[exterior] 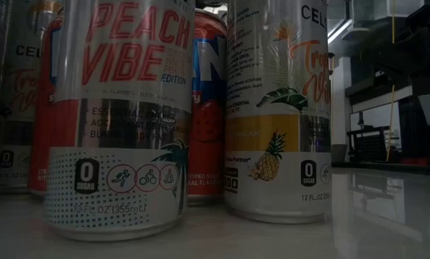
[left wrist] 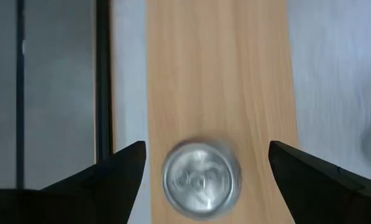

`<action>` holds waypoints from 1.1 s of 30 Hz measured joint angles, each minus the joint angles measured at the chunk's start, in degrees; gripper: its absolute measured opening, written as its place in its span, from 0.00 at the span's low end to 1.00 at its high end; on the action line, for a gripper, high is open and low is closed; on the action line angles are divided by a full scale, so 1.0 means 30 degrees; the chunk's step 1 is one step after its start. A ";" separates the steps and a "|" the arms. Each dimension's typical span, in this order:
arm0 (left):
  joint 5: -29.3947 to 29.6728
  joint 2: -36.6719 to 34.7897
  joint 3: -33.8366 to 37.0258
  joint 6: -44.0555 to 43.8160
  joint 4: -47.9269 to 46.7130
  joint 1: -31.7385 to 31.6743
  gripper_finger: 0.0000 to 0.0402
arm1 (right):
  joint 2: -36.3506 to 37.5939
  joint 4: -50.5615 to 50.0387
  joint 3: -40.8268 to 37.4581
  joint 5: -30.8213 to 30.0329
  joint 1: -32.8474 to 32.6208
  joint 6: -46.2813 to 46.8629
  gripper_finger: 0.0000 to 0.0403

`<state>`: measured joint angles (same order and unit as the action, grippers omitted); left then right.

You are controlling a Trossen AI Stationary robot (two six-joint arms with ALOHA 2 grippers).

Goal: Place canned beverage on shelf
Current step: Put the red silver soda can onto the shelf

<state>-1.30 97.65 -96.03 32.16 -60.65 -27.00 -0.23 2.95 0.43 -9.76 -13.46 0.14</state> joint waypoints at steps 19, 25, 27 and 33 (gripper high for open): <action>-0.0801 0.0007 0.1228 0.2025 -0.0737 -0.1537 0.83 | 0.0000 -0.0002 0.0000 0.0000 -0.0002 0.0001 0.01; -0.1157 0.0007 0.2424 0.2025 0.0769 -0.1666 0.83 | -0.0004 -0.0003 0.0000 -0.0004 0.0000 0.0001 0.01; -0.1212 0.0007 0.2848 0.2021 0.1428 -0.1661 0.83 | -0.0003 0.0000 0.0000 0.0000 0.0001 0.0002 0.01; -0.1190 0.0015 0.3561 0.1953 0.1921 -0.1631 0.83 | 0.0000 -0.0003 0.0000 -0.0007 0.0003 0.0001 0.01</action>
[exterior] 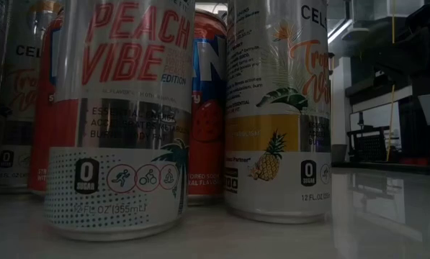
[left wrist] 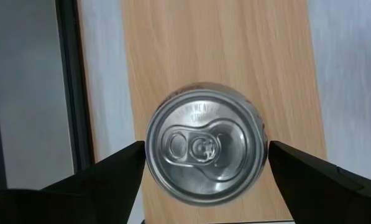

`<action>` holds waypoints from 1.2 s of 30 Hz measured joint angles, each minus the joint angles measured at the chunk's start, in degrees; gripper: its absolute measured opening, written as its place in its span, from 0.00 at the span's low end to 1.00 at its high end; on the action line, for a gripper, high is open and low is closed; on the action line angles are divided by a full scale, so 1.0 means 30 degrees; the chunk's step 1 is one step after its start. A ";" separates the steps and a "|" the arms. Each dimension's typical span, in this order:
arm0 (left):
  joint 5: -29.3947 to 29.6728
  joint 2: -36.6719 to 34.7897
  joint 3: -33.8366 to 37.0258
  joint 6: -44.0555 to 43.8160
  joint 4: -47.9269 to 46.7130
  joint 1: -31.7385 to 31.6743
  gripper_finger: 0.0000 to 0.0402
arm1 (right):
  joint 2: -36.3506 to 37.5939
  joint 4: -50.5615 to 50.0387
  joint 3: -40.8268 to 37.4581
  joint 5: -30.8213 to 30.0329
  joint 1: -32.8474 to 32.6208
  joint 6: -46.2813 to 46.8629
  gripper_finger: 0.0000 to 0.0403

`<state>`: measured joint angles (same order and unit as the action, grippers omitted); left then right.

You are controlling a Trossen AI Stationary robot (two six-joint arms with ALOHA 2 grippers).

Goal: Place canned beverage on shelf
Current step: Put the red silver soda can onto the shelf

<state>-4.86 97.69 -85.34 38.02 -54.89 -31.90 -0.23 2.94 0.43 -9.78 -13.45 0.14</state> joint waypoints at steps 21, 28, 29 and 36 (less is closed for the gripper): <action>0.0299 0.0000 0.0052 -0.3698 0.0643 0.0933 0.83 | -0.0001 0.0004 0.0000 0.0000 -0.0006 -0.0002 0.01; 0.1059 0.0000 0.0052 -0.5808 0.0505 0.0953 0.81 | 0.0000 0.0001 0.0000 0.0000 -0.0002 0.0000 0.01; 0.1247 0.0000 0.0052 -0.6110 0.0466 0.0953 0.80 | 0.0000 0.0000 0.0000 0.0000 -0.0003 -0.0003 0.01; 0.1370 0.0000 0.0045 -0.7166 0.0479 0.0953 0.74 | 0.0000 0.0000 0.0000 0.0000 -0.0004 -0.0003 0.01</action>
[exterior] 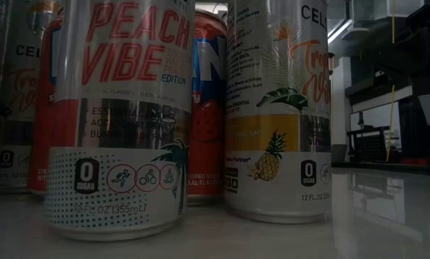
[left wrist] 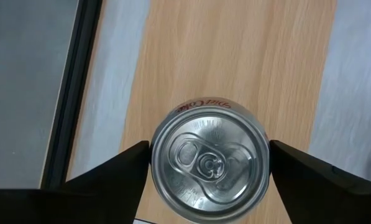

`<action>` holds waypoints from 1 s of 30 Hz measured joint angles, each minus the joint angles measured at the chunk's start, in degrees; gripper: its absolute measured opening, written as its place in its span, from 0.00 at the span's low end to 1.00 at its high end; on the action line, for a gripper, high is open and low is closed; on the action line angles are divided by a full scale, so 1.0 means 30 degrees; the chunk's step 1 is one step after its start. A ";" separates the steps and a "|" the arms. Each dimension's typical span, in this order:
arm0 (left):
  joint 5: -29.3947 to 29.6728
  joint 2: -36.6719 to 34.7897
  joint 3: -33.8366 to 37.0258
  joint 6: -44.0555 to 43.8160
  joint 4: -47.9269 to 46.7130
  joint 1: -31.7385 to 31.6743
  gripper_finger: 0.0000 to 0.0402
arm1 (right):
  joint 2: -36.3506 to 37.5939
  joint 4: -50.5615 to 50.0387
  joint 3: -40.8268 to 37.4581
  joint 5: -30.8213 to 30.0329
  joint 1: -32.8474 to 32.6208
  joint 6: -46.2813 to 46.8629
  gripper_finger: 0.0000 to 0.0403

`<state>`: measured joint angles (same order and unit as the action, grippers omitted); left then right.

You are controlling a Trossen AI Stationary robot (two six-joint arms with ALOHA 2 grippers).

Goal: Place canned beverage on shelf
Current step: Put the red silver soda can onto the shelf

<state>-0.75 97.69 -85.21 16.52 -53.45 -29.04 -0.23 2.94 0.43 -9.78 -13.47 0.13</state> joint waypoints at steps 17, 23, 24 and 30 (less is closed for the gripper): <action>0.0112 0.0036 0.0044 -0.1463 0.1818 -0.0024 0.73 | -0.0002 0.0000 0.0000 0.0004 0.0003 0.0003 0.01; 0.0099 0.0036 0.0044 -0.1463 0.2624 -0.0348 0.73 | 0.0000 0.0000 0.0000 0.0001 -0.0002 0.0002 0.01; 0.0105 0.0036 0.0044 -0.1468 0.2669 -0.0418 0.73 | -0.0002 0.0005 0.0000 0.0006 0.0003 0.0002 0.01; 0.0102 0.0036 0.0044 -0.1472 0.2752 -0.0918 0.73 | -0.0006 0.0000 0.0000 0.0007 0.0002 0.0003 0.01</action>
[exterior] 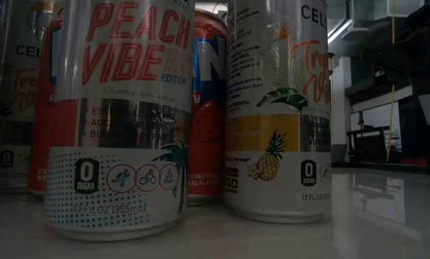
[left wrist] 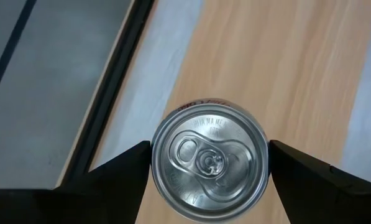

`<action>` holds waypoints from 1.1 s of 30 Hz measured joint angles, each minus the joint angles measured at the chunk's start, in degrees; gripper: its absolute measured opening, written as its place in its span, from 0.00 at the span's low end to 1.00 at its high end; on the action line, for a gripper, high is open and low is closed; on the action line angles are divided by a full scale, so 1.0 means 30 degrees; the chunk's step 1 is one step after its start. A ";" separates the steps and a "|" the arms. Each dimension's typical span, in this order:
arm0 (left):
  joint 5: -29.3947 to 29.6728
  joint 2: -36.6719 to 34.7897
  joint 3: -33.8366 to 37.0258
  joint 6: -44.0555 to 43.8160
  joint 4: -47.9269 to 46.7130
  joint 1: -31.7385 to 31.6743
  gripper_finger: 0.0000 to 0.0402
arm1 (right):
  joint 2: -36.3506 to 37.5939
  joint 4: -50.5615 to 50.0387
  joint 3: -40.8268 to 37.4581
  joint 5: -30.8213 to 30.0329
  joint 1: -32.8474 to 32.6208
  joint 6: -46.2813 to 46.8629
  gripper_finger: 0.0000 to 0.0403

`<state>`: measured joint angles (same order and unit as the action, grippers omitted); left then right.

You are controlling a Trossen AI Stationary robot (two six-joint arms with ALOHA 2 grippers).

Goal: Place canned beverage on shelf
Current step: Put the red silver soda can onto the shelf

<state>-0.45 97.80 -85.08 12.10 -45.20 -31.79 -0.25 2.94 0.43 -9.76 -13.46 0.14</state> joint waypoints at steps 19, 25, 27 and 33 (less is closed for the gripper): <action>-0.0160 0.1319 -0.0095 -0.0031 0.2091 -0.0364 0.73 | -0.0002 0.0000 0.0000 0.0022 -0.0002 -0.0005 0.01; -0.0091 0.1322 -0.0047 -0.0288 0.2580 -0.0364 0.73 | 0.0005 0.0000 0.0000 0.0015 -0.0006 -0.0001 0.01; -0.0030 0.1334 -0.0036 -0.1123 0.2788 -0.0364 0.73 | 0.0003 0.0000 0.0000 0.0010 -0.0006 -0.0005 0.01; 0.0229 0.1341 -0.0034 -0.3248 0.2904 -0.0364 0.73 | 0.0002 0.0000 0.0000 0.0007 -0.0002 -0.0007 0.01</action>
<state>0.24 101.82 -85.18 2.36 -36.48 -32.88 -0.24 2.94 0.43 -9.74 -13.46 0.12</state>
